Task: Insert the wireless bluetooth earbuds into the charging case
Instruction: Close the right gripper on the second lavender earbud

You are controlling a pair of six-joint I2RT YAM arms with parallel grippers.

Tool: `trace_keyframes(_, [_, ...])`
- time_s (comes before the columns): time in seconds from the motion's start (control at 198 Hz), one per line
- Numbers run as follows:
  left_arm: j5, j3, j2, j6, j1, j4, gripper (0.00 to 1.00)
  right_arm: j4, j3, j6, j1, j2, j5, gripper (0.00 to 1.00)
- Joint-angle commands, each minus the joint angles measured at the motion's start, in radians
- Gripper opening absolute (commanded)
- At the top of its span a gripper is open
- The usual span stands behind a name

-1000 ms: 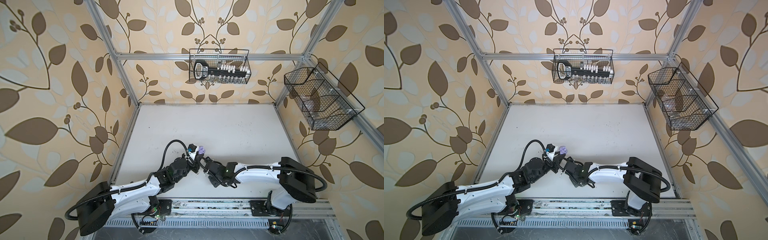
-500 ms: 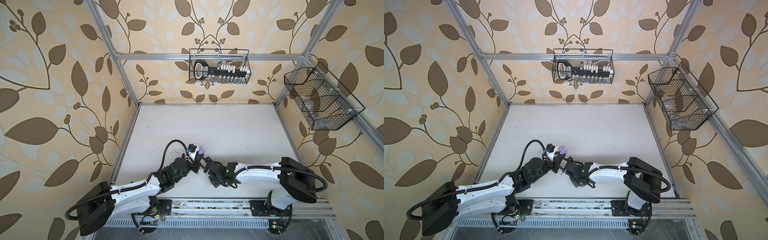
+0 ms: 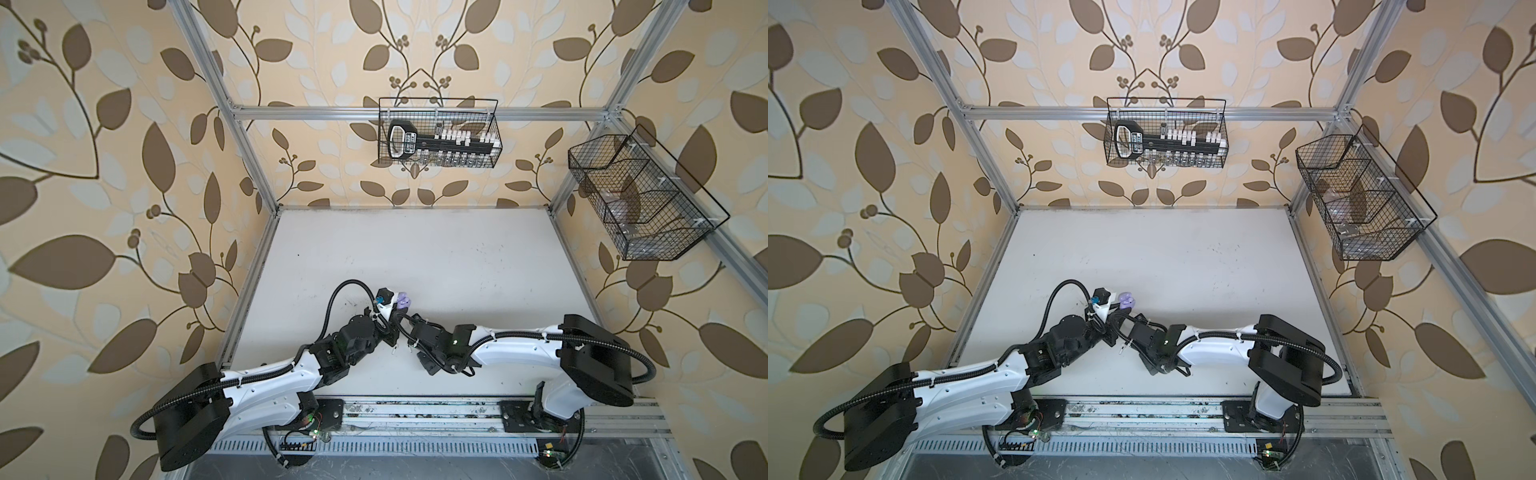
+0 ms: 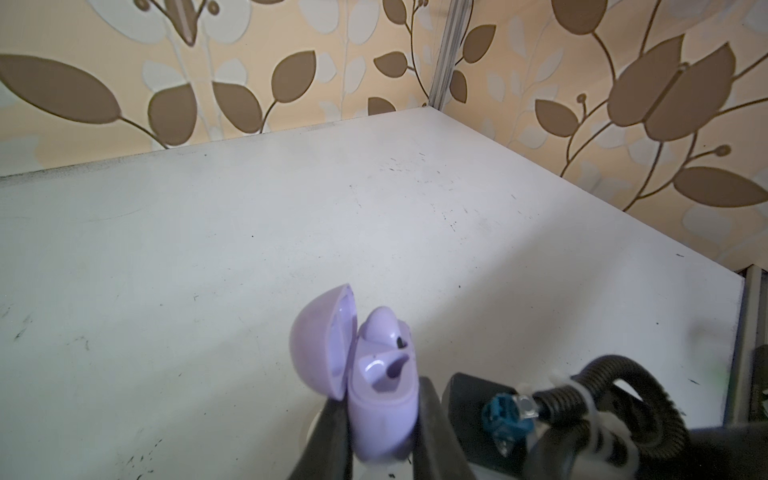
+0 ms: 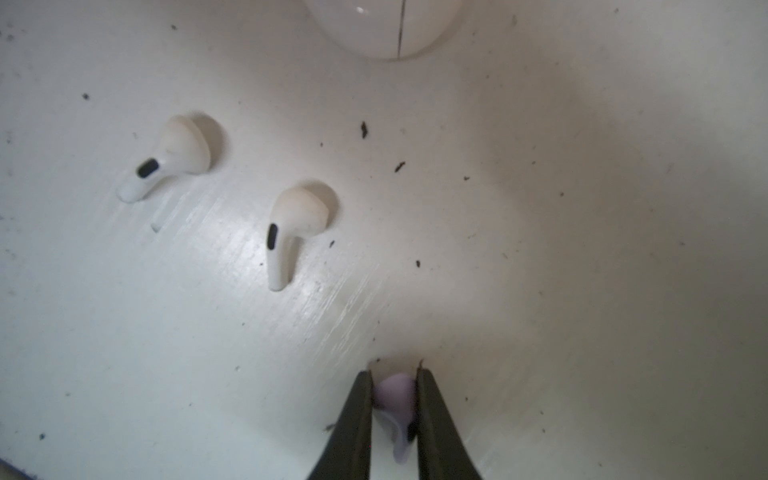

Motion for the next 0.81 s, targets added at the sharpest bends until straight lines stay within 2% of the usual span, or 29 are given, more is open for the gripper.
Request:
trace_keyframes(0.0, [0.009,0.014,0.002,-0.009,0.014,0.031,0.0,-0.012,-0.018,0.002,-0.001,-0.039,0.025,0.17])
trace_keyframes(0.801, [0.072,0.007,0.006,-0.012,0.014,0.064,0.0,0.079,-0.085,0.054,-0.034,-0.209,0.11,0.16])
